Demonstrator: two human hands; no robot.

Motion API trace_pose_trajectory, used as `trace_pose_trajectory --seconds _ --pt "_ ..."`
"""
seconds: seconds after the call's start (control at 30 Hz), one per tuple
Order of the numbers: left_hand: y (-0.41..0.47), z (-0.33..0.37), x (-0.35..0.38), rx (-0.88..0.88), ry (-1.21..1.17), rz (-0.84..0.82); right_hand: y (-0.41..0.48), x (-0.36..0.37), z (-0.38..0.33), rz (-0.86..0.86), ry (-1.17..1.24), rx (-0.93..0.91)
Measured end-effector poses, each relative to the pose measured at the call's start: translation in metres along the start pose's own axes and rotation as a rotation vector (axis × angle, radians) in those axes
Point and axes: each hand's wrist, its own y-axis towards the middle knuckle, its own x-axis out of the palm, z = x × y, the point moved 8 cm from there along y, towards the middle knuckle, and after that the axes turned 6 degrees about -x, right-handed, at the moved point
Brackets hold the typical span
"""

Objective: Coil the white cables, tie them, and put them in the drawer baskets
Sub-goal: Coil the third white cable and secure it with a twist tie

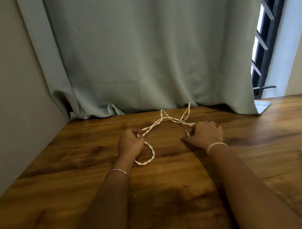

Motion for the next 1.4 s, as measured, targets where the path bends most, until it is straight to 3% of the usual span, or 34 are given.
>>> trace_pose_trajectory --seconds 0.1,0.3,0.5,0.63,0.73,0.97,1.07,1.27,1.4 --pt "-0.006 0.007 0.0 0.063 0.162 0.01 0.001 0.0 0.006 0.006 0.022 -0.015" --pt "-0.012 0.009 0.003 0.09 0.18 -0.073 -0.005 -0.01 -0.012 0.109 -0.007 -0.103" --pt "-0.021 0.035 -0.001 0.315 0.254 0.067 -0.014 -0.04 -0.039 0.227 0.107 -0.32" --pt "-0.041 0.059 0.02 0.469 -0.028 -0.19 -0.017 -0.039 -0.071 0.209 0.134 -0.607" --pt "-0.053 0.063 0.031 0.453 -0.064 -0.314 -0.026 -0.054 -0.081 0.271 0.44 -0.73" --pt "-0.056 0.063 0.036 0.287 -0.379 -0.408 -0.022 -0.062 -0.073 0.224 1.124 -0.609" --pt "-0.047 0.057 0.027 0.171 -0.539 -0.376 -0.018 -0.06 -0.063 0.204 1.234 -0.577" --pt "-0.054 0.057 0.022 -0.053 -1.133 -0.595 -0.008 -0.042 -0.06 0.098 1.351 -0.505" --pt "-0.059 0.057 0.022 -0.109 -1.261 -0.685 -0.007 -0.031 -0.06 0.065 1.312 -0.485"
